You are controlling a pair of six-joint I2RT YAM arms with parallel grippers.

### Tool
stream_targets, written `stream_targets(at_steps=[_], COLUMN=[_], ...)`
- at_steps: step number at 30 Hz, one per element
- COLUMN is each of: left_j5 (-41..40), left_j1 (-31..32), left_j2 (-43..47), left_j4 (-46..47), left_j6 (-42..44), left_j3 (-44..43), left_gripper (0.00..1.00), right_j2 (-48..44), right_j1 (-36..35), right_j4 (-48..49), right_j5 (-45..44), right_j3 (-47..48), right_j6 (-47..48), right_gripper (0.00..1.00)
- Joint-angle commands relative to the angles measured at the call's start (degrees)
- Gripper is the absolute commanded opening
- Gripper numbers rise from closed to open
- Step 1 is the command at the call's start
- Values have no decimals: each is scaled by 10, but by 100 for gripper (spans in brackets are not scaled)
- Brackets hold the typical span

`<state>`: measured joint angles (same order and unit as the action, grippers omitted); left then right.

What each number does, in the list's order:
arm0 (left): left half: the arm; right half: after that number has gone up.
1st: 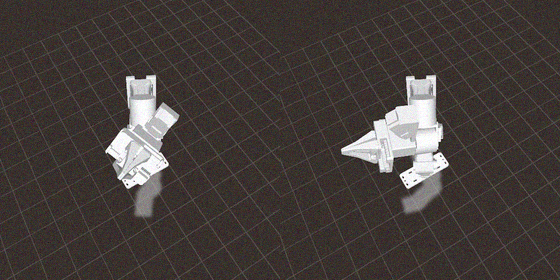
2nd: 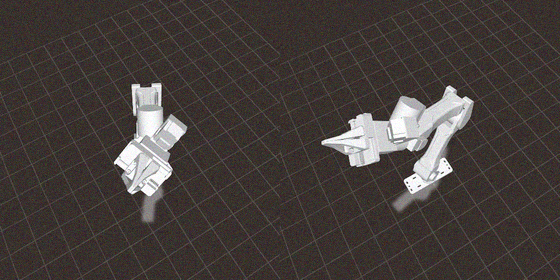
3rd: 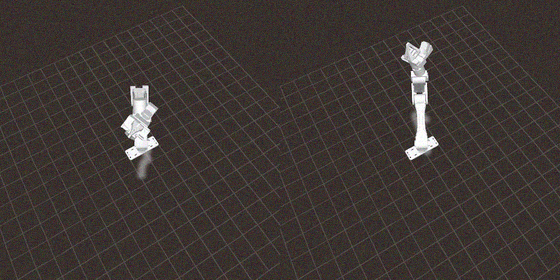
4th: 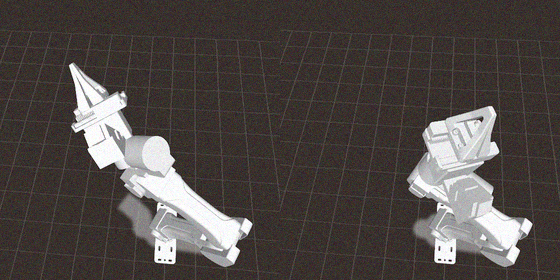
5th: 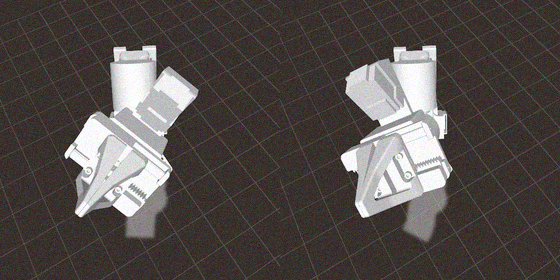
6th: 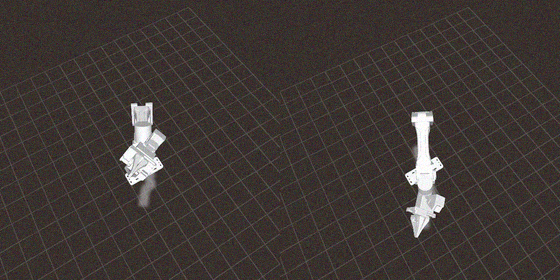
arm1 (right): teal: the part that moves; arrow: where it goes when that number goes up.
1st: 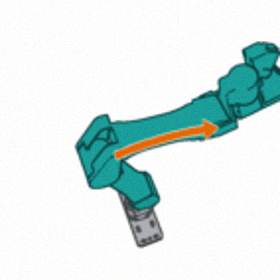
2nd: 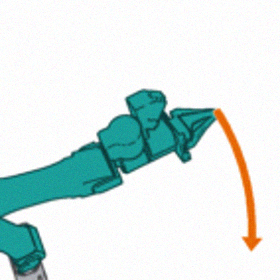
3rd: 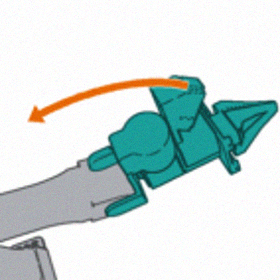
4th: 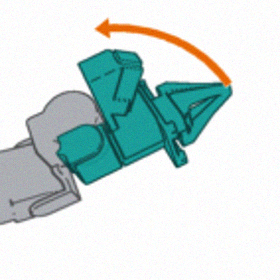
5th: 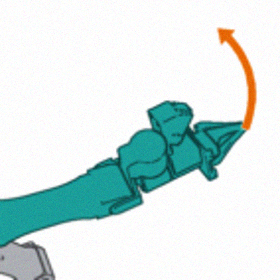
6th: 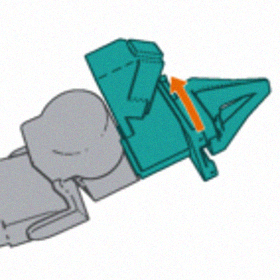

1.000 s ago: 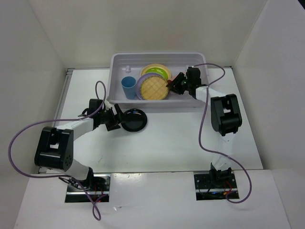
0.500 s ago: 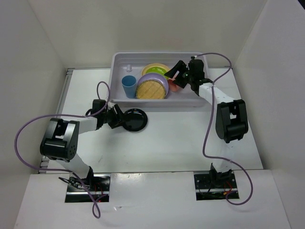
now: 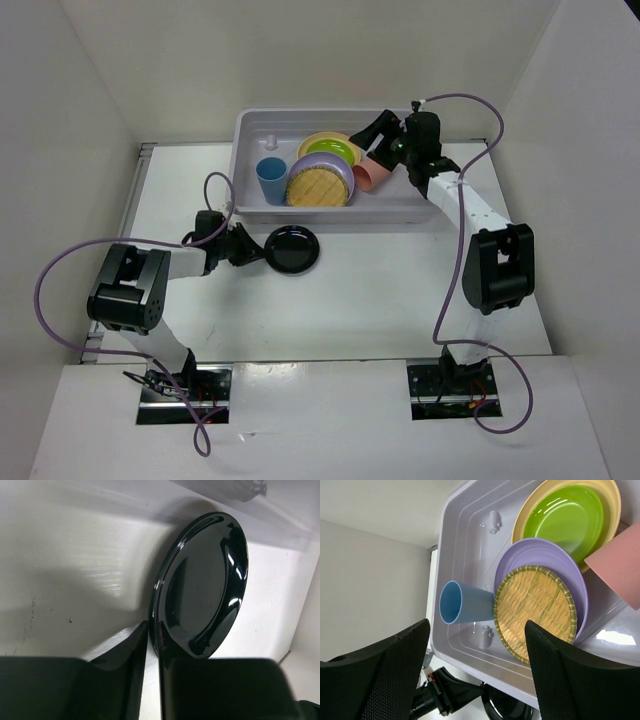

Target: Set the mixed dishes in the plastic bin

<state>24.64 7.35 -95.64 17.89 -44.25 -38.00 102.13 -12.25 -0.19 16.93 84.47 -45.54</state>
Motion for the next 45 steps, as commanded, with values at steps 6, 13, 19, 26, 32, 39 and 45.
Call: stream_targets(at_steps=[6,13,19,26,32,39,45], left_j5=[14,1,1,-18,-23,-7,23], left_j1=[13,13,13,13,13,24,30], left_j2=[-9,22,57,117,213,295,301], left_j4=[-42,-68,-104,-161,-230,-341,-349], left_j6=[4,20,33,46,51,80,74], left_j3=[14,20,32,32,21,-70,-111], left_gripper=[6,0,0,0,0,0,0], right_j2=[-42,-47,-74,-92,-110,-121,-127], right_j1=[-4,-9,-9,-9,-15,-15,-15], right_j4=[-5,-5,-17,-17,-17,-17,-11], right_j5=[-9,3,8,8,14,14,20], right_j3=[19,13,-12,-30,-41,-53,-58], right_j6=[3,-3,9,15,15,10,10], right_gripper=[81,81,81,81,81,82,82])
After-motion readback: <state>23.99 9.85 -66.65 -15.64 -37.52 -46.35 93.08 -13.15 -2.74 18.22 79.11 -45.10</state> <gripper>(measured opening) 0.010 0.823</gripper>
